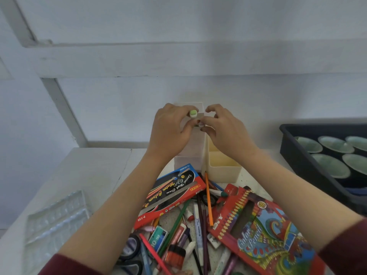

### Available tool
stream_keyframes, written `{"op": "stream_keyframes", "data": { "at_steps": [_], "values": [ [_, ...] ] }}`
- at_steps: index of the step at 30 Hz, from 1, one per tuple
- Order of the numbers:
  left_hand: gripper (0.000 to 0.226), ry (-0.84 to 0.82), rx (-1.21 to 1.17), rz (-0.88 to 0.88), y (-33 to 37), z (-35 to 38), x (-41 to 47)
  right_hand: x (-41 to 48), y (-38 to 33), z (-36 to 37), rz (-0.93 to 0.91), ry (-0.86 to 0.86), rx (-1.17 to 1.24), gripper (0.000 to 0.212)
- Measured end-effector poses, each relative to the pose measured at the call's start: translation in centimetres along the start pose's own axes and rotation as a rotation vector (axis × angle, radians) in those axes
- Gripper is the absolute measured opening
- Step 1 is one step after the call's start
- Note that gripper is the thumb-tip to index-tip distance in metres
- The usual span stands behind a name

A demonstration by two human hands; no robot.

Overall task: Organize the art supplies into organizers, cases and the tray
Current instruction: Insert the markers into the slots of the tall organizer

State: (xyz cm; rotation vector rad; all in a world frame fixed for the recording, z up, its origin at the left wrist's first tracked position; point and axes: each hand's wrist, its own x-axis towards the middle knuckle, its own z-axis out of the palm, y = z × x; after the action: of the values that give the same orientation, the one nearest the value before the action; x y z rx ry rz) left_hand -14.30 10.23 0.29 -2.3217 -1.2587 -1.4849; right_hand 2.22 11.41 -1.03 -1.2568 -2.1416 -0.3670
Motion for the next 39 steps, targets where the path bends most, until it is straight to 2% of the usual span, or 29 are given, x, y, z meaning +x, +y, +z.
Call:
{"op": "stream_keyframes", "data": {
  "at_steps": [2, 10, 14, 18, 21, 23, 28, 39],
  "values": [
    [0.020, -0.051, 0.036, -0.003, -0.3, 0.4, -0.3, -0.2, -0.1, 0.1, -0.005, -0.004, -0.014, 0.015],
    [0.023, -0.164, 0.152, -0.041, -0.9, 1.6, -0.2, -0.3, -0.2, -0.3, 0.033, -0.065, -0.005, 0.026],
    [0.032, -0.210, 0.255, 0.010, -1.2, 2.0, -0.3, 0.0, -0.5, -0.5, 0.116, -0.134, 0.101, 0.031],
    [0.056, -0.234, 0.170, -0.027, -1.4, 1.7, -0.5, 0.6, -0.7, -1.1, 0.239, -0.165, 0.265, 0.029],
    [0.063, -0.223, 0.178, -0.029, -1.4, 1.6, -0.2, 0.9, -1.1, -1.5, 0.301, -0.176, 0.332, 0.028],
    [0.061, -0.248, 0.268, -0.024, -1.1, 1.6, 0.1, 1.1, -1.3, -1.6, 0.374, -0.175, 0.396, 0.026],
    [0.035, -0.324, 0.324, -0.097, -0.7, 1.4, 0.6, 1.4, -1.7, -1.6, 0.519, -0.151, 0.510, 0.024],
    [0.036, -0.306, 0.313, -0.082, -0.5, 1.9, 0.1, 1.5, -2.1, -2.2, 0.469, -0.164, 0.402, 0.025]
  ]
}}
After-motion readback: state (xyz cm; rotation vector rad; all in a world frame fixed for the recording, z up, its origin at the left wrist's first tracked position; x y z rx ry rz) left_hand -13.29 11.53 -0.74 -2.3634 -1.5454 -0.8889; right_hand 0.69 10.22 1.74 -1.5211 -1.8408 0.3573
